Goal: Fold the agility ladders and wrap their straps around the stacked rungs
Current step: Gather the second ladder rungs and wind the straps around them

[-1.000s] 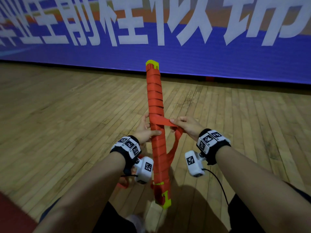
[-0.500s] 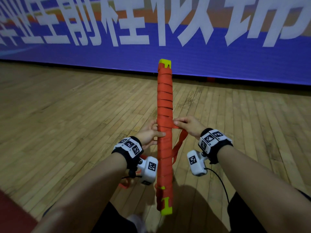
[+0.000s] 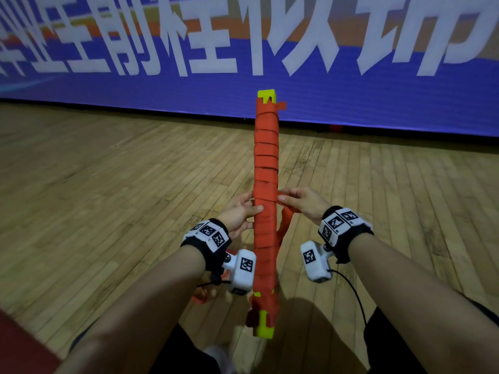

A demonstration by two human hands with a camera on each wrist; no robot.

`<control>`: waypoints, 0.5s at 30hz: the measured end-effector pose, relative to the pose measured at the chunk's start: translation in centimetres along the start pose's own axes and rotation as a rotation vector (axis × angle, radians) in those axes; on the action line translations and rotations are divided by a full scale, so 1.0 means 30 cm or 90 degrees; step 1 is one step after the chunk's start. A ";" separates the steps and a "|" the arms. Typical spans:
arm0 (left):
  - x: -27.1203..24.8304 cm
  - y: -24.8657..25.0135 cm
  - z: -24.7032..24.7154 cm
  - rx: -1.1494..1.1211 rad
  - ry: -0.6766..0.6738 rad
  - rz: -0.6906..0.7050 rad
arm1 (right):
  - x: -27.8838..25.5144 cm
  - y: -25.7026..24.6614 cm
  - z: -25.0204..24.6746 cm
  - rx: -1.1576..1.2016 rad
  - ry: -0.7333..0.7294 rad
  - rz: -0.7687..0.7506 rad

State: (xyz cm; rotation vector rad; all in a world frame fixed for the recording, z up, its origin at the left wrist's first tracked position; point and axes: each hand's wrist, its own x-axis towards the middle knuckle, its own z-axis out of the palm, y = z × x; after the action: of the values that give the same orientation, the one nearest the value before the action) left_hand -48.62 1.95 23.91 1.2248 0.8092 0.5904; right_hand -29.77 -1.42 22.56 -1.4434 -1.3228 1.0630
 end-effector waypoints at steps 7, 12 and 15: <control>-0.003 0.000 0.014 0.054 -0.037 -0.034 | -0.013 -0.015 0.013 0.006 -0.004 -0.001; 0.006 -0.005 0.016 0.182 0.079 0.014 | -0.002 0.002 0.043 -0.023 0.024 -0.027; 0.005 -0.004 0.006 0.161 0.108 0.012 | 0.002 -0.001 0.039 -0.016 0.026 -0.038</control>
State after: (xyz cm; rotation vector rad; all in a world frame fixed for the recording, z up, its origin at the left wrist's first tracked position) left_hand -48.38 1.93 23.80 1.4278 1.0392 0.6271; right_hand -30.89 -1.30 22.30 -1.4275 -1.3463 0.9756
